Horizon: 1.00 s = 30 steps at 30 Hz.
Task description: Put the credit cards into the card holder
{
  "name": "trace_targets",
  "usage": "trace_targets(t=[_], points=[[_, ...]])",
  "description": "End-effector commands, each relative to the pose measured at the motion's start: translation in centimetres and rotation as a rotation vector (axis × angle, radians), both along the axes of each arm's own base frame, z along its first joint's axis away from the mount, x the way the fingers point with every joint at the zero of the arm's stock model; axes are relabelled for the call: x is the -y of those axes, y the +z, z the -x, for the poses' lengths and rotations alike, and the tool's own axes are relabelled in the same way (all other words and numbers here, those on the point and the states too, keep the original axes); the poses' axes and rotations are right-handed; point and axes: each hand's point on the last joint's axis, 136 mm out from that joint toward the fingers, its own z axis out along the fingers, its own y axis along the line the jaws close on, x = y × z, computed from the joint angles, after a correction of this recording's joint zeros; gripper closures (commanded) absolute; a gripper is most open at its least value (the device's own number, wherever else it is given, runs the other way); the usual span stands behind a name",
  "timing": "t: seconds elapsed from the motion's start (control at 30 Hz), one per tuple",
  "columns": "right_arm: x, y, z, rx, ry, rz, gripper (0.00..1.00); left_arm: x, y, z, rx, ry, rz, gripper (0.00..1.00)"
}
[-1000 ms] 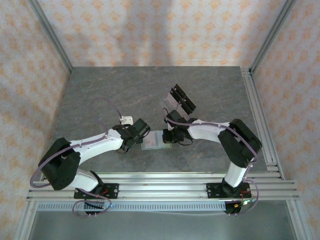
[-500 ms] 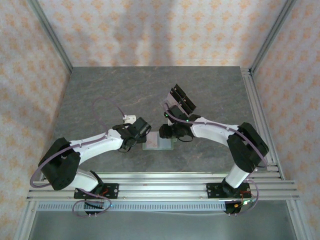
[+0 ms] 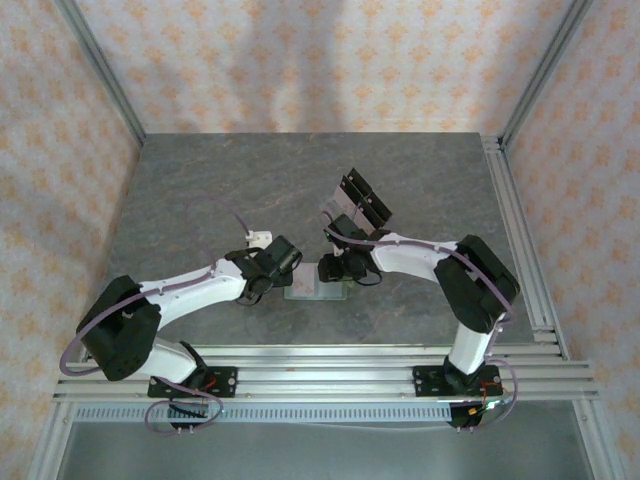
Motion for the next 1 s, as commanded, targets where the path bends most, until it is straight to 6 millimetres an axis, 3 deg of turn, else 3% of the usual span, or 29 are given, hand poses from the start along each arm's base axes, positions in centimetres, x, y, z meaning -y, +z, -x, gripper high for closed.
trace_targets(t=[0.0, 0.33, 0.73, 0.97], points=[[-0.8, -0.5, 0.4, -0.038, 0.011, -0.020, 0.52, 0.0, 0.3, 0.1, 0.020, -0.022, -0.007, 0.00], [-3.8, -0.1, 0.4, -0.105, -0.036, -0.190, 0.52, 1.5, 0.5, 0.4, 0.038, -0.083, 0.058, 0.00], [-4.3, 0.0, -0.1, -0.110, -0.080, -0.227, 0.52, 4.8, 0.6, 2.6, 0.080, -0.206, 0.164, 0.00], [-4.4, -0.1, -0.1, -0.113, -0.090, -0.233, 0.52, 7.6, 1.1, 2.9, 0.111, -0.285, 0.217, 0.00]])
